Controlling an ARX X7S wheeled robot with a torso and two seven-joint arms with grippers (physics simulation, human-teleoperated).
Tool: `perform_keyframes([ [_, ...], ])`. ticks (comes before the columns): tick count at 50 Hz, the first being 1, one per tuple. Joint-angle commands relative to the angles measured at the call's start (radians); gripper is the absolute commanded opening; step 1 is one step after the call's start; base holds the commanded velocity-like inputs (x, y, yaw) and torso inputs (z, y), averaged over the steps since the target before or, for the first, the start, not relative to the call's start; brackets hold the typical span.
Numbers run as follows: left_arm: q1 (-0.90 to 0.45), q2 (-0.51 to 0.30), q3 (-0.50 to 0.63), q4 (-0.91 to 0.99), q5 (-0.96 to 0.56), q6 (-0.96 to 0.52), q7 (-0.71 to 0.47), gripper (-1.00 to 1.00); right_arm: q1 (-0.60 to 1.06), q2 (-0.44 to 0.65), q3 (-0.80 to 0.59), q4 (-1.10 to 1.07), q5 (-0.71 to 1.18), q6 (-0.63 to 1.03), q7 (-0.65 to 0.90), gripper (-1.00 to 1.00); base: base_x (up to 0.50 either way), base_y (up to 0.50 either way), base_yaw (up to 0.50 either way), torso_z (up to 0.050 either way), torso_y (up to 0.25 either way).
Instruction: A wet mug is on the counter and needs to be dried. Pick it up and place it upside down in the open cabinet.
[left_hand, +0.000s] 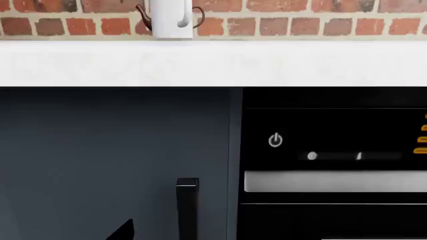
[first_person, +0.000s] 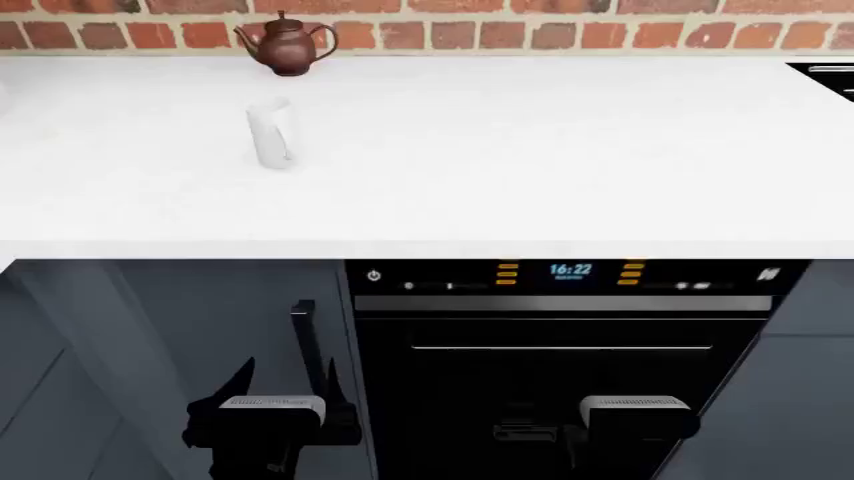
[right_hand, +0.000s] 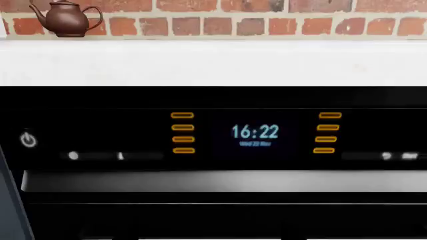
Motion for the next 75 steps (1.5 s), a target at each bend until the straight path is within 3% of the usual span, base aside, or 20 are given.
perform_keyframes([
  [1, 0.006, -0.016, 0.019, 0.008, -0.02, 0.002, -0.014, 1.0, -0.005, 0.016, -0.022, -0.006, 0.012, -0.003, 0.019, 1.0, 0.0, 0.0, 0.0, 0.0, 0.0],
  [7, 0.03, -0.036, 0.037, 0.056, -0.05, -0.019, -0.038, 1.0, -0.022, 0.037, -0.045, -0.037, 0.016, -0.019, 0.055, 1.0, 0.0, 0.0, 0.0, 0.0, 0.0],
  [12, 0.087, -0.056, 0.051, 0.265, -0.044, -0.137, -0.067, 1.0, -0.058, 0.057, -0.048, -0.236, 0.01, 0.1, 0.085, 1.0, 0.0, 0.0, 0.0, 0.044, 0.013],
  [17, 0.092, -0.078, 0.042, 0.557, -0.088, -0.4, -0.078, 1.0, -0.057, 0.082, -0.061, -0.507, -0.005, 0.314, 0.091, 1.0, 0.0, 0.0, 0.0, 0.05, 0.016],
  [26, -0.075, -0.126, -0.052, 0.912, -0.268, -0.919, -0.095, 1.0, 0.086, 0.12, -0.032, -0.88, 0.04, 0.76, 0.068, 1.0, 0.0, 0.0, 0.0, 0.05, 0.017],
  [29, -0.176, -0.137, -0.111, 1.043, -0.356, -1.143, -0.105, 1.0, 0.19, 0.134, -0.014, -1.023, 0.063, 0.978, 0.06, 1.0, 0.0, 0.0, 0.0, 0.05, 0.016],
  [30, -0.209, -0.2, -0.132, 1.047, -0.506, -1.165, -0.21, 1.0, 0.226, 0.15, -0.002, -1.047, 0.096, 1.026, 0.071, 1.0, 0.0, 0.0, 0.0, 0.05, 0.016],
  [31, -0.245, -0.294, -0.158, 1.047, -0.656, -1.168, -0.36, 1.0, 0.255, 0.221, 0.002, -1.047, 0.211, 1.033, 0.164, 1.0, 0.0, 0.0, 0.0, 0.05, 0.016],
  [32, -0.279, -0.364, -0.18, 1.047, -0.806, -1.167, -0.51, 1.0, 0.289, 0.364, 0.005, -1.047, 0.361, 1.017, 0.314, 1.0, 0.0, 0.0, 0.0, 0.05, 0.016],
  [34, -0.351, -0.428, -0.264, 1.04, -1.106, -1.214, -0.694, 1.0, 0.403, 0.654, -0.051, -1.047, 0.661, 0.915, 0.614, 1.0, 0.0, 0.0, 0.0, 0.05, 0.017],
  [37, -0.476, -0.556, -0.271, 1.005, -1.556, -1.205, -0.937, 1.0, 0.538, 0.847, -0.116, -1.047, 1.111, 0.817, 1.005, 1.0, 0.0, 0.0, 0.0, 0.05, 0.016],
  [39, -0.553, -0.635, -0.24, 0.989, -1.752, -1.157, -1.062, 1.0, 0.626, 0.95, -0.18, -1.047, 1.325, 0.743, 1.081, 1.0, 0.0, 0.0, 0.0, 0.05, 0.018],
  [43, -0.696, -0.757, -0.182, 0.977, -1.951, -1.066, -1.216, 1.0, 0.781, 1.081, -0.29, -1.047, 1.43, 0.623, 1.177, 1.0, 0.0, 0.0, 0.0, 0.05, 0.025],
  [48, -0.848, -0.859, -0.141, 0.974, -2.103, -0.977, -1.314, 1.0, 0.979, 1.154, -0.359, -1.047, 1.559, 0.615, 1.229, 1.0, 0.0, 0.0, 0.0, 0.05, 0.029],
  [55, -1.047, -0.965, -0.078, 0.891, -2.21, -0.939, -1.345, 1.0, 1.061, 1.207, -0.245, -1.04, 1.759, 0.621, 1.234, 1.0, 0.03, 0.24, 0.0, 0.007, 0.0],
  [62, -1.172, -0.993, 0.002, 0.86, -2.26, -0.915, -1.387, 1.0, 1.174, 1.2, -0.268, -1.008, 1.847, 0.657, 1.256, 1.0, 0.1, 0.41, 0.0, 0.0, 0.0],
  [75, -1.251, -1.023, 0.085, 0.786, -2.271, -0.953, -1.383, 1.0, 1.153, 1.249, -0.239, -0.97, 1.856, 0.658, 1.209, 1.0, 0.11, 0.41, 0.0, 0.0, 0.0],
])
